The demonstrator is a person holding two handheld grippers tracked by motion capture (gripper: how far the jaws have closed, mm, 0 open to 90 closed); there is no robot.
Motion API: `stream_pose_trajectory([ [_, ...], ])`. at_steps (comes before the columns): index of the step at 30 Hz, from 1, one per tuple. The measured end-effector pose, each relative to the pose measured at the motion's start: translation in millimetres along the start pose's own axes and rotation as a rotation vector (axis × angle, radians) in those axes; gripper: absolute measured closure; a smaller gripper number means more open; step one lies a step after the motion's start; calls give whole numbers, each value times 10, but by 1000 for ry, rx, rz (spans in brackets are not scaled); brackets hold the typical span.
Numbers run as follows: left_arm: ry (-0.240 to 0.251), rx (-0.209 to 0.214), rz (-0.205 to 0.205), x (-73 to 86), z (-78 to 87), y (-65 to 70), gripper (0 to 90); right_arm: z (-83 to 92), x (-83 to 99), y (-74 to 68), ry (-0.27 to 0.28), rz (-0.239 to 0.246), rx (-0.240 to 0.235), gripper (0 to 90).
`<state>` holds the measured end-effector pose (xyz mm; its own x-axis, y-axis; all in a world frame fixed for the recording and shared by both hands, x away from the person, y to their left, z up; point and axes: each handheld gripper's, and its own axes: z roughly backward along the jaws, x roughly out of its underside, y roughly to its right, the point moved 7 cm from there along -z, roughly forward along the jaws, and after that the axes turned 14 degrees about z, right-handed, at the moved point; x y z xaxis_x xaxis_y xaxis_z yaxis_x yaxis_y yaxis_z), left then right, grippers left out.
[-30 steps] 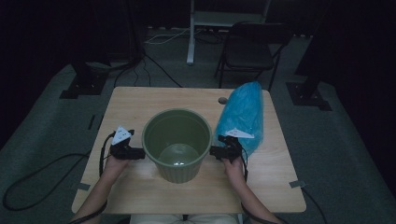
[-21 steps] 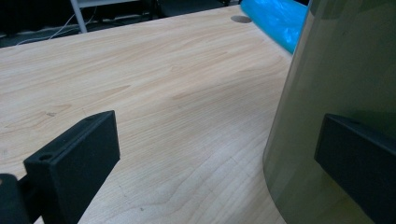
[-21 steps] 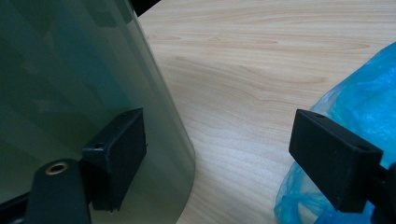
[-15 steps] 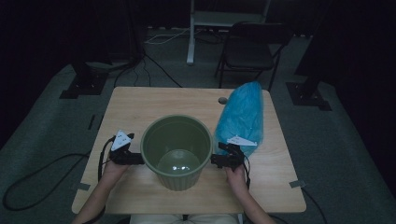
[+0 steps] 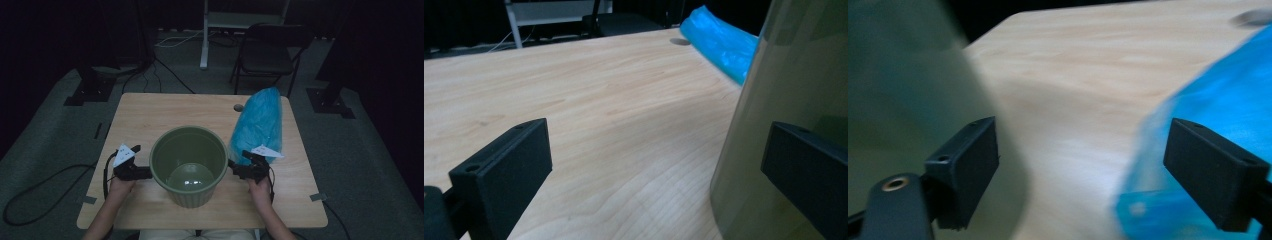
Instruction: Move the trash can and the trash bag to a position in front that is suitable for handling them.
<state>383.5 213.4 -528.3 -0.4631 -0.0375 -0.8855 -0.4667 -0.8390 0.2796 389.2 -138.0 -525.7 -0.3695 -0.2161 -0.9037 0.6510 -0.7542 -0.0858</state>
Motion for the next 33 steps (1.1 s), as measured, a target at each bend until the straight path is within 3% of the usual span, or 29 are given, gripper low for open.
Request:
stream_pose_trajectory([
  [2,-11,-1,6,62,14,-31,4,40,-28,151,-21,27,39,191],
  [4,-17,6,10,102,27,-43,4,81,-44,350,-39,43,110,191],
  [5,-17,6,11,119,33,-51,4,102,-53,442,-42,47,122,191],
  [6,-17,6,11,119,33,-51,4,102,-53,442,-42,47,122,191],
  [7,-17,17,18,144,43,-63,4,123,-52,620,-82,60,151,190],
  [8,-20,12,15,158,44,-73,4,135,-54,706,-94,63,172,188],
  [9,-20,12,15,158,44,-73,5,135,-54,706,-94,63,172,188],
  [10,-21,24,19,176,47,-78,4,172,-55,883,-95,57,237,116],
  [12,-25,22,16,201,47,-83,4,206,-44,1033,-98,43,276,161],
  [13,-25,28,15,214,48,-83,4,208,-17,1095,-125,24,252,173],
  [14,-25,28,15,214,48,-83,4,208,-17,1095,-125,24,252,173],
  [15,-37,22,9,249,47,-95,4,200,35,1244,-156,-12,268,172],
  [16,-37,22,9,249,47,-95,4,200,35,1244,-156,-12,268,172],
  [17,-41,31,20,281,51,-101,4,188,80,1371,-156,-64,286,158],
  [20,-43,32,25,317,70,-109,4,182,114,1462,-138,-117,284,117],
  [21,-45,33,30,346,87,-119,4,172,173,1585,-170,-128,344,117],
  [29,-57,35,51,431,151,-166,4,132,441,1925,-279,-167,406,143],
  [31,-58,35,50,433,161,-167,5,102,504,1936,-300,-166,407,211],
  [33,-48,40,62,428,174,-172,4,81,551,1918,-309,-154,410,339],
])
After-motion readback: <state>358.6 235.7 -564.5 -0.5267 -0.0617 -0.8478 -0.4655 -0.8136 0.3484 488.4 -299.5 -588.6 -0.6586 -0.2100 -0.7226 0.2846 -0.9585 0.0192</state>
